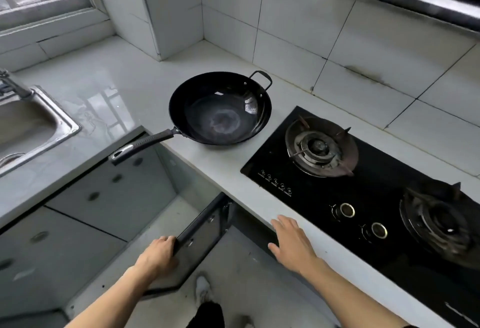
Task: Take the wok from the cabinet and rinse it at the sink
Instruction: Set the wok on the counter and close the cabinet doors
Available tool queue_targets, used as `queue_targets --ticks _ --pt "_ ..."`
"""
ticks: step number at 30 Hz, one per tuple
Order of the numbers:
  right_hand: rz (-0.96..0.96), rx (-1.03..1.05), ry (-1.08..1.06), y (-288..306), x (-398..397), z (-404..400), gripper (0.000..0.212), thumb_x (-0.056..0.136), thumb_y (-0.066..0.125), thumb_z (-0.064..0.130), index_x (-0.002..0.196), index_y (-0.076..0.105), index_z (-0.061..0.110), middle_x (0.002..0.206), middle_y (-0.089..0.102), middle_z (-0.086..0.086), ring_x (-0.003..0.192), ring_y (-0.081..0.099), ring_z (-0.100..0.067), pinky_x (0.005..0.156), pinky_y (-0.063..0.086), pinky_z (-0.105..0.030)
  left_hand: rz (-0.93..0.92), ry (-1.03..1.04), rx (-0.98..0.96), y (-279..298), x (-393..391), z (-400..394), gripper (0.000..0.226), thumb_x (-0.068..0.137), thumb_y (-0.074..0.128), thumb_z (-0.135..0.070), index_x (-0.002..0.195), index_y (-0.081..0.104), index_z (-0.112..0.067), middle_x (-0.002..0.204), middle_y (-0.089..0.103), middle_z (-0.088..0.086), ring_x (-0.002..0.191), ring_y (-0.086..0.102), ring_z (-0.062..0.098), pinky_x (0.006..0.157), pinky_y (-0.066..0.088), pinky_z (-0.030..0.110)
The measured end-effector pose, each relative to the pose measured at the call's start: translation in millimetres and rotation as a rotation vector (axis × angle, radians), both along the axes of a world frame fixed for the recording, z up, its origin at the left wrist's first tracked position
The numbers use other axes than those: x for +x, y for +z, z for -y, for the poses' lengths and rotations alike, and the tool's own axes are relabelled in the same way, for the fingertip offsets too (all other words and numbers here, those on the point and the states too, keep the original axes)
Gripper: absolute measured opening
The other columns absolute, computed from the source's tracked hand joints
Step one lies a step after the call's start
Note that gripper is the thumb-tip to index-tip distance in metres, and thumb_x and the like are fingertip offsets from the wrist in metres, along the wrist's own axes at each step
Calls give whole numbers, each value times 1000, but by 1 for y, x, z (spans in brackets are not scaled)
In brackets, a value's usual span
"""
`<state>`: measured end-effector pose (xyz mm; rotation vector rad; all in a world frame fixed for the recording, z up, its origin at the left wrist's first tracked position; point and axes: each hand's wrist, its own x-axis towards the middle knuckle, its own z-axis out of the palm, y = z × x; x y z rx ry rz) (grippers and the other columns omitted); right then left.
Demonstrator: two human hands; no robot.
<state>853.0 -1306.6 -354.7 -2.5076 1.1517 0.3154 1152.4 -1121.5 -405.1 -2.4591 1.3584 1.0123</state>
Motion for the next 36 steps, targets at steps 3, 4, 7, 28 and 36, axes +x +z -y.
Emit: queue_targets --ticks 3,4,7,28,36 --pt "25 -19 13 -13 -18 -10 63 94 57 36 146 31 14 155 23 -4 142 21 -23 114 29 -35 8 110 -16 -11 -7 -16 37 78 55 -27 113 48 -20 117 54 6 110 53 28 87 47 36" --pt "28 -27 13 -14 -24 -12 64 94 57 36 147 30 14 156 22 -5 143 20 -23 114 28 -36 39 132 -42 -12 -10 -19 34 78 56 -26 111 48 -20 114 51 5 107 51 29 84 47 38" --pt "15 -25 -21 -16 -40 -18 66 94 57 37 149 29 13 158 20 -5 145 17 -23 114 27 -37 90 178 -98 -6 -26 -25 23 79 55 -20 101 47 -16 106 42 5 99 47 29 78 46 39" --pt "-7 -55 -299 8 -111 -105 69 94 56 39 151 26 16 157 23 -4 145 22 -20 117 27 -37 -81 -53 -367 -9 -129 -35 49 83 47 -6 132 39 -7 124 43 13 105 47 33 86 48 42" --pt "64 -29 -338 7 -146 -101 66 95 57 36 150 28 14 156 25 -3 143 24 -18 117 25 -33 -128 -169 -517 -11 -163 -15 55 82 45 5 135 51 -2 142 46 14 125 46 32 108 39 34"
